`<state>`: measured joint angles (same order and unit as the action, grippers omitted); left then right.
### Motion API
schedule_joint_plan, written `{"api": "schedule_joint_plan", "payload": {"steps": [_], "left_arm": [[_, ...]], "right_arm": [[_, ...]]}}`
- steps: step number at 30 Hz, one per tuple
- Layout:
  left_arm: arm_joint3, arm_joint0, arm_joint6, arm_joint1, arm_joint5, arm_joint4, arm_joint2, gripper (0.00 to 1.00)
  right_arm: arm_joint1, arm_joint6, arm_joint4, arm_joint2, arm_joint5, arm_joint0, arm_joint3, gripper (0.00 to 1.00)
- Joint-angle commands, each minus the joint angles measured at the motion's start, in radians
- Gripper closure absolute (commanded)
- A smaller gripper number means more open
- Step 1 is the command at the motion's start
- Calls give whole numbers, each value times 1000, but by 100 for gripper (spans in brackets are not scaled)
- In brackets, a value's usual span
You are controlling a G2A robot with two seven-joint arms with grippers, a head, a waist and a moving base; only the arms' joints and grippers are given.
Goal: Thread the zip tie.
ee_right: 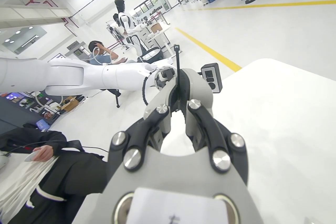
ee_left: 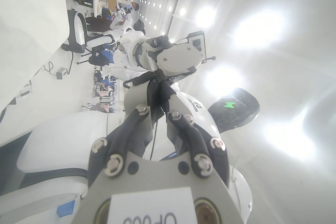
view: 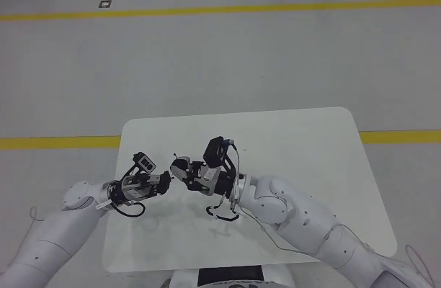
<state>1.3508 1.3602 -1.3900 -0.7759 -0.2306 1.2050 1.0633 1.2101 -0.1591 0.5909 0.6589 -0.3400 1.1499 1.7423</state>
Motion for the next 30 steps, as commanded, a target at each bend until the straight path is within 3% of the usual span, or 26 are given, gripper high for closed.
{"api": "schedule_joint_plan", "payload": {"steps": [1, 30], "left_arm": [[0, 0, 0, 0, 0, 0, 0, 100], [0, 0, 0, 0, 0, 0, 0, 100]], "right_arm": [[-1, 12, 7, -1, 0, 0, 0, 100], [-2, 33, 29, 1, 0, 3, -9, 100]]}}
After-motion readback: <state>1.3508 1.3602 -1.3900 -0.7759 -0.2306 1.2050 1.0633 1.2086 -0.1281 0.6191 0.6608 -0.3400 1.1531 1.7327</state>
